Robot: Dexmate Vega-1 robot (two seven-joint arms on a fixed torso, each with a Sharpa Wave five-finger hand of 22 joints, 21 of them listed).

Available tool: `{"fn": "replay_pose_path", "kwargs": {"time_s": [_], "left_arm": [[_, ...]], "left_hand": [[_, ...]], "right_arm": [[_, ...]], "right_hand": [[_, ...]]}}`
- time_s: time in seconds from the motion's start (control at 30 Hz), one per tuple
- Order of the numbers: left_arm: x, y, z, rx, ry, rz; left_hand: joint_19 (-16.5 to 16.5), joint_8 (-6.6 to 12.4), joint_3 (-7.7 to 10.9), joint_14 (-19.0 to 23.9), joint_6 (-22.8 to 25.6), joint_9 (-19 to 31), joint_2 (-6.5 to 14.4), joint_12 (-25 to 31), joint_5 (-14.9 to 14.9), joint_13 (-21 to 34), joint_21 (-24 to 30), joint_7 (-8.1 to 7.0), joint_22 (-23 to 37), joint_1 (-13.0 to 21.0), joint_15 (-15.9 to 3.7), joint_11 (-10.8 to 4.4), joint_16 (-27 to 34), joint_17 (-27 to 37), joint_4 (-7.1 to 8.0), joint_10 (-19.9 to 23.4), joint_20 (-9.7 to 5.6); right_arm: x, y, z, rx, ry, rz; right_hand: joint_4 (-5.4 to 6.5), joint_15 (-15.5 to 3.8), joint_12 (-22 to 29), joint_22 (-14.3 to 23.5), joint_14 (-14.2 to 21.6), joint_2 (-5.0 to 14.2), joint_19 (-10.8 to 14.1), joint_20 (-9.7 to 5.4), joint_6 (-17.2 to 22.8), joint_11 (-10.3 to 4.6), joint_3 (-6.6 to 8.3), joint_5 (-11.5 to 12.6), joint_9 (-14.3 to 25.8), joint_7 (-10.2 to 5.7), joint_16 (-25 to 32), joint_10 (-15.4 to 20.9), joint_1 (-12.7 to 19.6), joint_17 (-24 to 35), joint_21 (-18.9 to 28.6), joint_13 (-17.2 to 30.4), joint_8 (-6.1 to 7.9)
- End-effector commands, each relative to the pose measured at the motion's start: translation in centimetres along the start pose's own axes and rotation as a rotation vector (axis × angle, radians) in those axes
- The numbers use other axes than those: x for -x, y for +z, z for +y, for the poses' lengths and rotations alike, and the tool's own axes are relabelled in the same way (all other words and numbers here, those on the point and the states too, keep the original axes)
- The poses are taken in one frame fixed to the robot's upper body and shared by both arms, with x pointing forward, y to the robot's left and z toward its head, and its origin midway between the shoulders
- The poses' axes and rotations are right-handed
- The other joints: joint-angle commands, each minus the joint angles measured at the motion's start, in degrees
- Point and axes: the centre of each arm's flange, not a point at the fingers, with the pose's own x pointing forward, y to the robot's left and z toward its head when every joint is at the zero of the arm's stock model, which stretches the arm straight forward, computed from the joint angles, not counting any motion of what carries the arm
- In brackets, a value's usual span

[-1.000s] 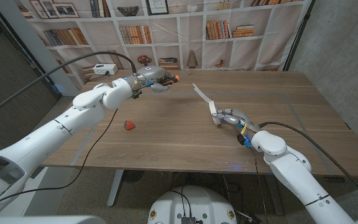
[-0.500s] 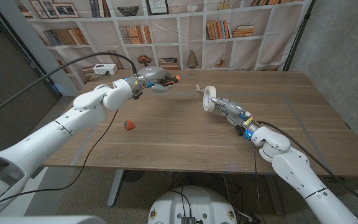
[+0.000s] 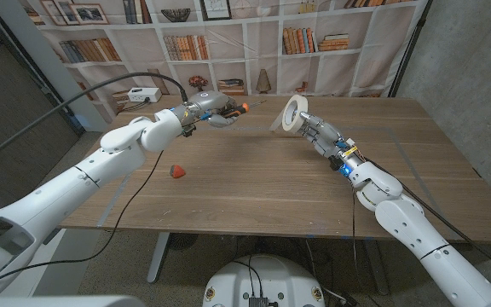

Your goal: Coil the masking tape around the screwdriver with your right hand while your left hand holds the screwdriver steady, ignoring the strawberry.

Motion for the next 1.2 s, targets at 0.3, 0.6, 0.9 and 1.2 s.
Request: {"fn": "replay_pose_path", "kwargs": {"time_s": [0.3,0.6,0.9,1.2], "left_arm": [[-0.2,-0.1,0.3,0.154,-0.011,-0.066],[-1.2,0.2,0.0,0.162,-0.121,-0.066],[-2.5,-0.6,-0.8,0.213,-0.201,-0.041],[-3.8,-1.1,-0.5,0.256,-0.125,-0.069]], "left_hand": [[-0.5,4.73,2.46,10.1,12.5,0.5,5.1,0.2,0.4,0.4,2.0,-9.39,1.5,4.2,-13.33,-11.34,1.2,0.6,0.04,9.5,-3.76],[-0.4,4.77,2.45,9.9,12.8,0.6,5.2,0.4,0.6,0.4,2.2,-9.03,1.7,4.1,-13.10,-11.00,2.0,0.9,0.20,10.0,-3.50],[0.0,5.36,1.10,10.4,11.5,2.6,5.3,1.4,0.6,2.6,6.7,-9.73,6.2,4.3,-12.94,-11.76,6.5,1.6,-0.22,10.0,-2.47],[-0.4,5.42,1.57,9.4,11.2,2.9,5.7,1.6,1.0,3.2,6.5,-9.20,6.3,4.2,-13.01,-11.32,8.5,1.5,0.24,9.1,-2.57]], "right_arm": [[-5.0,5.7,-0.4,0.154,-0.017,-0.083],[-7.0,7.1,-0.1,0.212,-0.011,-0.098],[-8.2,7.5,0.4,0.232,0.016,-0.100],[-7.5,7.8,1.6,0.252,0.083,-0.109]], "right_hand": [[8.51,-7.63,0.8,0.3,-0.1,5.18,0.0,-0.54,4.4,-0.16,8.17,0.2,4.3,4.23,-0.2,-0.4,3.7,0.9,0.6,1.0,12.36],[8.60,-7.81,1.2,0.3,0.1,4.98,0.0,-0.68,4.2,-0.20,8.30,0.2,4.1,4.14,-0.5,-0.6,3.7,1.2,0.8,1.7,12.68],[8.66,-7.87,1.7,0.3,0.1,4.92,-0.1,-0.74,4.1,-0.24,8.44,0.2,3.7,4.12,-0.9,-0.8,3.7,1.5,1.1,2.4,13.01],[8.76,-7.89,2.0,0.4,0.1,4.82,-0.3,-0.88,4.0,-0.33,8.50,0.1,3.4,4.05,-1.3,-1.0,3.7,1.8,1.3,3.0,13.30]]}}
